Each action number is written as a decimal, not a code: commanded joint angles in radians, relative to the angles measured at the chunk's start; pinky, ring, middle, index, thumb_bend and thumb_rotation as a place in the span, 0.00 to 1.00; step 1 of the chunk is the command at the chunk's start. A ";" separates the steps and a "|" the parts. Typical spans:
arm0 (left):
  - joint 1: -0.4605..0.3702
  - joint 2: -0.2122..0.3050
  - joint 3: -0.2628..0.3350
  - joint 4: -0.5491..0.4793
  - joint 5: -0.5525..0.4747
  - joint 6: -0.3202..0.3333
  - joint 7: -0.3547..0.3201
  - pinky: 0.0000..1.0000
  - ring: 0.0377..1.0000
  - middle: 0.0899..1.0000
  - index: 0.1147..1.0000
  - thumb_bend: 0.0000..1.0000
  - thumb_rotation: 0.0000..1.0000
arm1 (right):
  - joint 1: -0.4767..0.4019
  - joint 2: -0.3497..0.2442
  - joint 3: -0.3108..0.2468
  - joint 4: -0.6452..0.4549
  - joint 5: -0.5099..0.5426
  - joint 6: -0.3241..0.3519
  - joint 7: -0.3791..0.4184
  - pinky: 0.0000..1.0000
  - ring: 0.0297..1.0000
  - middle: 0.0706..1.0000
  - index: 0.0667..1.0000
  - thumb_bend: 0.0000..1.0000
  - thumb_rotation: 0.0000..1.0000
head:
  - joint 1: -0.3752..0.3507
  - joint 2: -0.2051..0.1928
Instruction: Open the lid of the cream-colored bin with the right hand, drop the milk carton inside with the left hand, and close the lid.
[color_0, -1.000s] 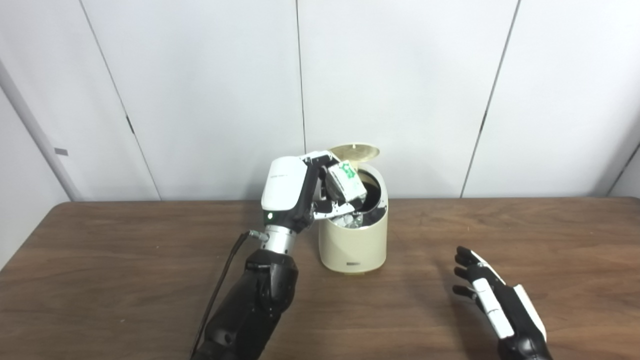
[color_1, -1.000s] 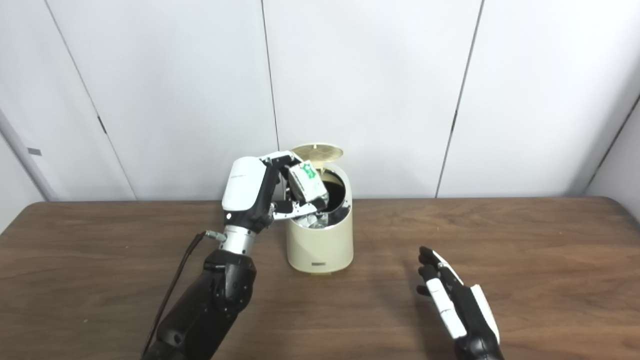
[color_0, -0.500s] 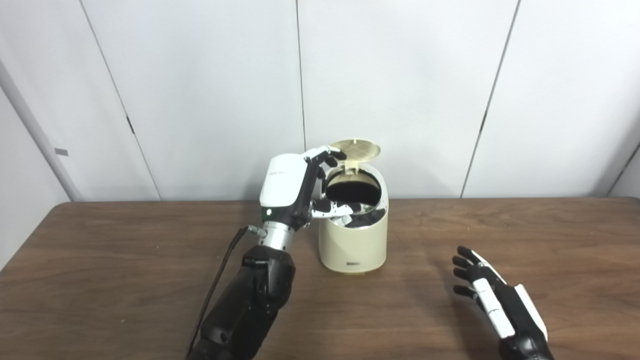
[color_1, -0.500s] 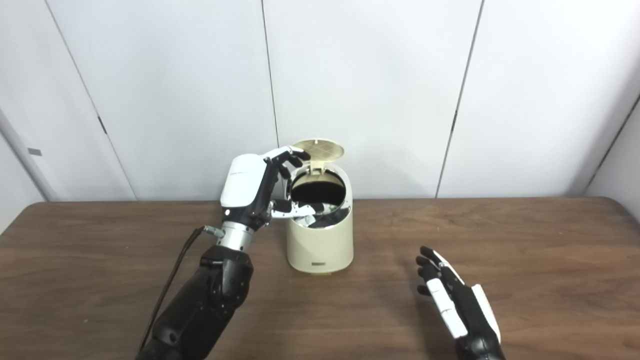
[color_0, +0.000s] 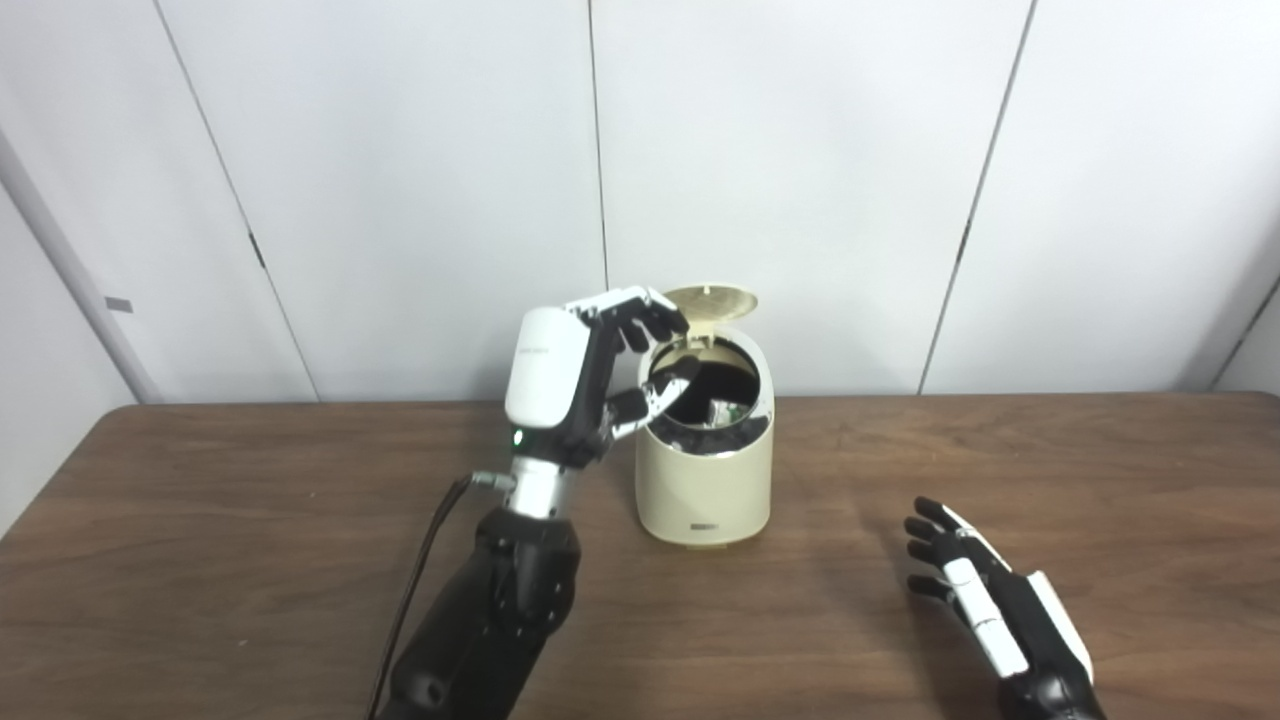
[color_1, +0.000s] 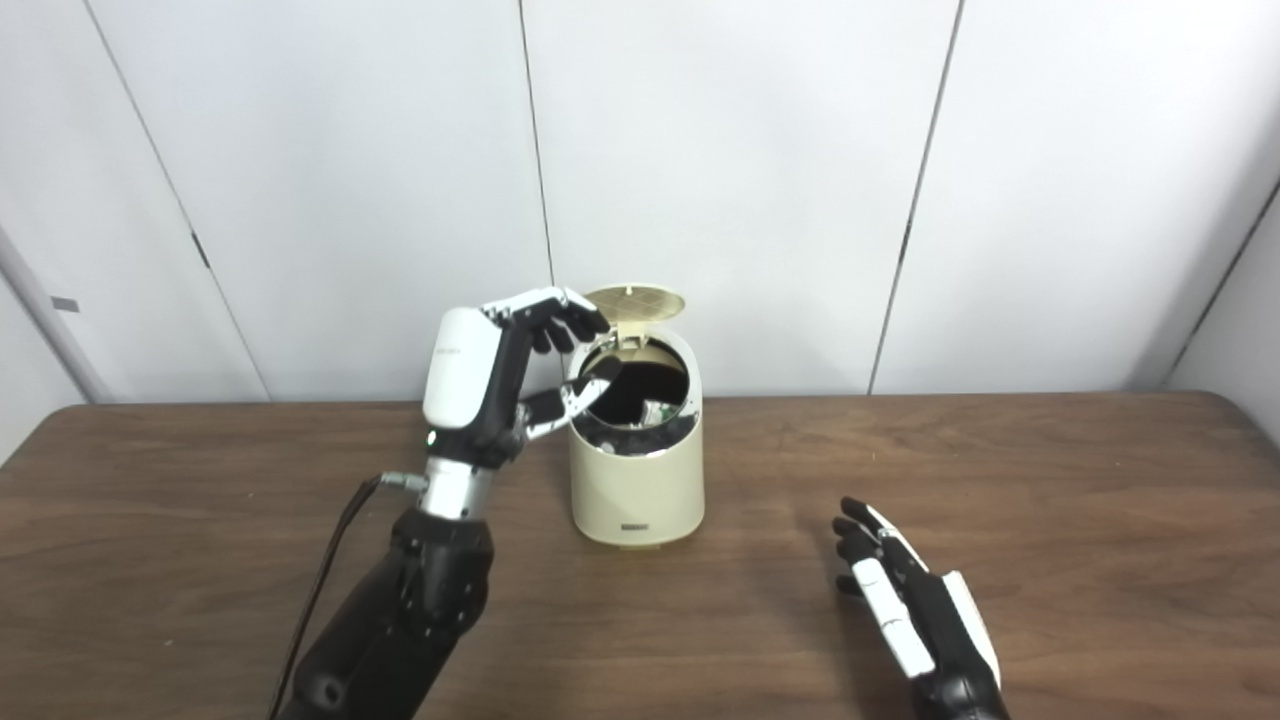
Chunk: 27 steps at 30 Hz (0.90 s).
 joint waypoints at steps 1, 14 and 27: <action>-0.014 0.026 0.024 -0.071 -0.018 -0.046 -0.003 0.35 0.41 0.45 0.45 0.48 0.00 | -0.035 -0.003 -0.016 -0.042 0.021 -0.027 0.000 0.80 0.88 0.88 0.89 0.53 0.90 | 0.000 0.002; 0.250 -0.068 0.228 -0.472 -0.439 0.323 -0.314 0.39 0.46 0.45 0.45 0.50 0.00 | -0.172 0.006 -0.064 -0.066 0.115 0.013 -0.004 0.87 0.92 0.91 0.87 0.59 0.80 | -0.018 0.016; 0.399 0.084 0.270 -0.590 -0.530 0.571 -0.577 0.83 0.85 0.89 0.91 0.55 0.65 | -0.396 -0.049 0.036 0.004 -0.002 -0.017 0.023 0.85 0.90 0.90 0.87 0.57 0.81 | -0.023 0.021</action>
